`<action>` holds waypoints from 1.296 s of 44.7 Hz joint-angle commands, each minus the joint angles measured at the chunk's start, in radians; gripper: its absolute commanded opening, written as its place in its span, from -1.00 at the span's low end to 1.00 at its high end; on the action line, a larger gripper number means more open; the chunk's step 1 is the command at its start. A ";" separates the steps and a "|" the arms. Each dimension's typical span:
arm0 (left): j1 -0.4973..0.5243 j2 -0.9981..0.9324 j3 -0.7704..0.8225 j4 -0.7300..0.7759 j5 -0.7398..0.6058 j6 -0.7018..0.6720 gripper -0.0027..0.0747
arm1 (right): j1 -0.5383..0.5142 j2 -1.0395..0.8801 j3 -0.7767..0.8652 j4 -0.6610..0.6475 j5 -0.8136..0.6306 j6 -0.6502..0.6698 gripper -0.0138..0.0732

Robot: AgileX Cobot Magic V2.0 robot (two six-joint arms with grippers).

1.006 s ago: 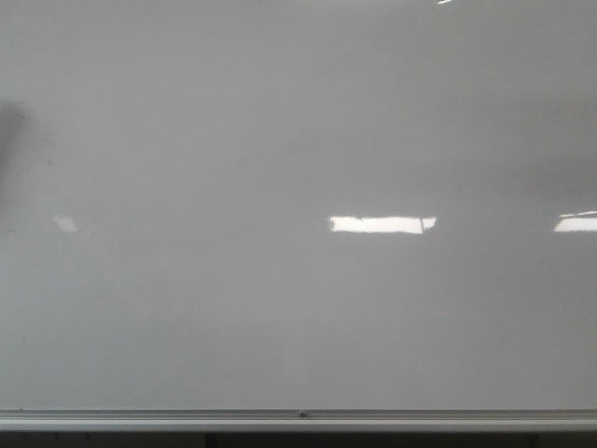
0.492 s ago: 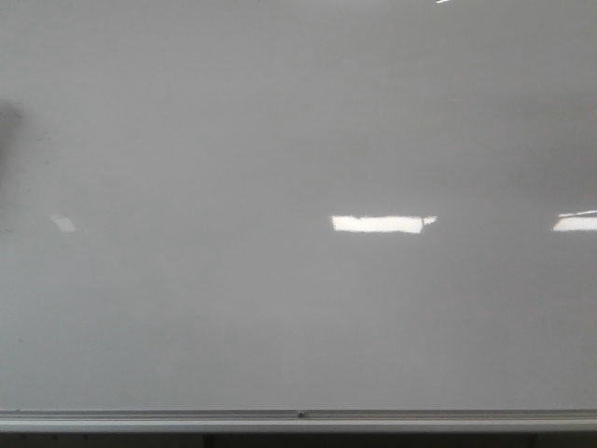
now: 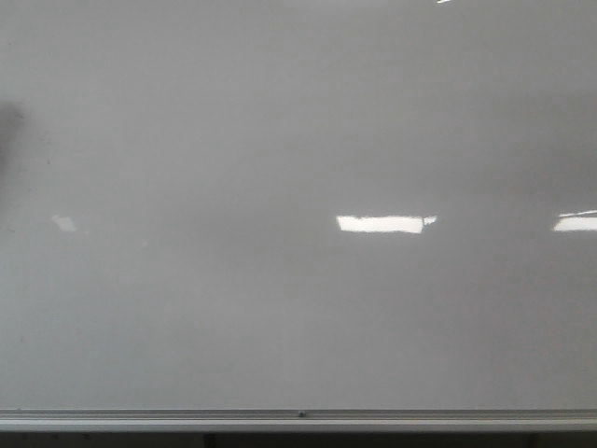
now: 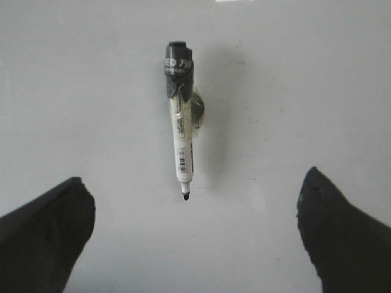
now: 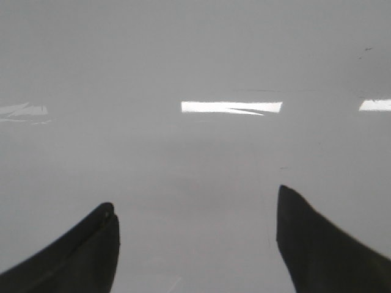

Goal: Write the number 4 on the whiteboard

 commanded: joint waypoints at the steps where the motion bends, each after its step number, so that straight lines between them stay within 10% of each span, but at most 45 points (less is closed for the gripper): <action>1: -0.006 0.111 -0.073 0.028 -0.105 0.002 0.71 | -0.005 0.016 -0.035 0.004 -0.075 -0.001 0.60; 43: 0.062 0.511 -0.156 0.040 -0.381 0.002 0.67 | -0.005 0.016 -0.035 0.004 -0.069 -0.001 0.60; 58: 0.062 0.521 -0.156 0.040 -0.404 0.002 0.04 | -0.005 0.016 -0.035 0.004 -0.069 -0.001 0.60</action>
